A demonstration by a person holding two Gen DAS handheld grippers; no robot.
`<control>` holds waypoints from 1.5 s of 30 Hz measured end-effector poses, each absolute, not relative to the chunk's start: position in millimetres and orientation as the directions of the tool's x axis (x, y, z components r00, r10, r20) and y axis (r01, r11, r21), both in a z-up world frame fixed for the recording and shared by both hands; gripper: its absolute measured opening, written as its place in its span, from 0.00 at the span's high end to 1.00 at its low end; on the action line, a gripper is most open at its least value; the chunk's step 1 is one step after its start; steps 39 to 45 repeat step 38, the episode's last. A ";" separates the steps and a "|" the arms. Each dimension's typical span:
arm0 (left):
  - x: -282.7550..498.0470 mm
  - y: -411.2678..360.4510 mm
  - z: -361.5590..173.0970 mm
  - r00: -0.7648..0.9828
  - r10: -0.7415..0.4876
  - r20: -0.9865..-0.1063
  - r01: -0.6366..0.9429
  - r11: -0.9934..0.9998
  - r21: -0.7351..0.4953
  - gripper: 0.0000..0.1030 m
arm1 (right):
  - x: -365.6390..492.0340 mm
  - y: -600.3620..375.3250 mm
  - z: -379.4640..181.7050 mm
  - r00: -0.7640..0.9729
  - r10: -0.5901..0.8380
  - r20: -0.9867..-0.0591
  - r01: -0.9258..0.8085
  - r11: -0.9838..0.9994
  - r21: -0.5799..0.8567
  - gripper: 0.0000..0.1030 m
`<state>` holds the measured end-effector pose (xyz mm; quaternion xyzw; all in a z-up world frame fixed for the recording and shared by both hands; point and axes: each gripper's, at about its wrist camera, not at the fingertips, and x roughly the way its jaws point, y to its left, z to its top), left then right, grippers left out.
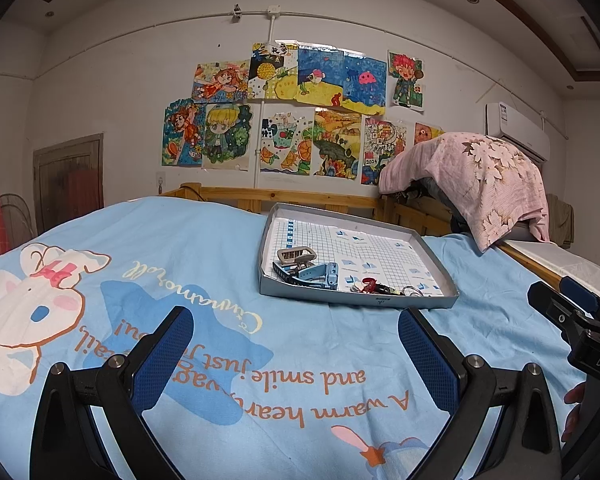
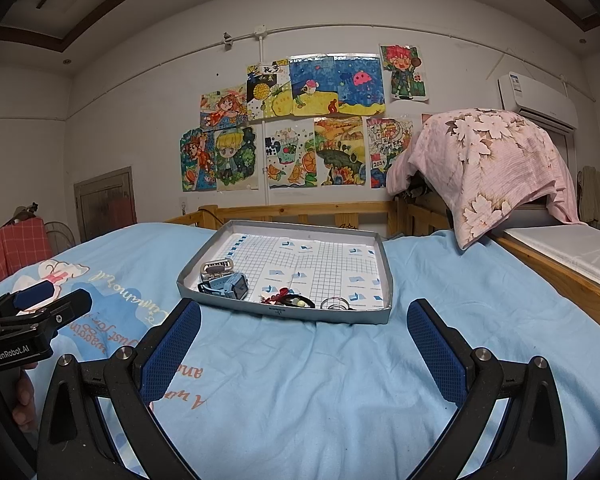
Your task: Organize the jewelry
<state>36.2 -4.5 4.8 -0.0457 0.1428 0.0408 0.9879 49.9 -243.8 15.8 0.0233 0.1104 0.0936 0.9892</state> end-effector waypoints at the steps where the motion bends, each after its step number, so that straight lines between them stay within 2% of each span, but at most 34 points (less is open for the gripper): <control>1: 36.0 -4.7 4.7 0.956 0.069 -0.286 -0.095 0.992 -0.078 0.00 | 49.7 -244.0 15.8 0.958 0.191 -0.214 -0.180 0.981 0.067 0.02; 45: 36.4 -21.2 0.3 0.938 0.099 -0.331 -0.126 0.990 -0.060 0.00 | 49.4 -240.8 11.3 0.956 0.191 -0.224 -0.180 0.981 0.069 0.02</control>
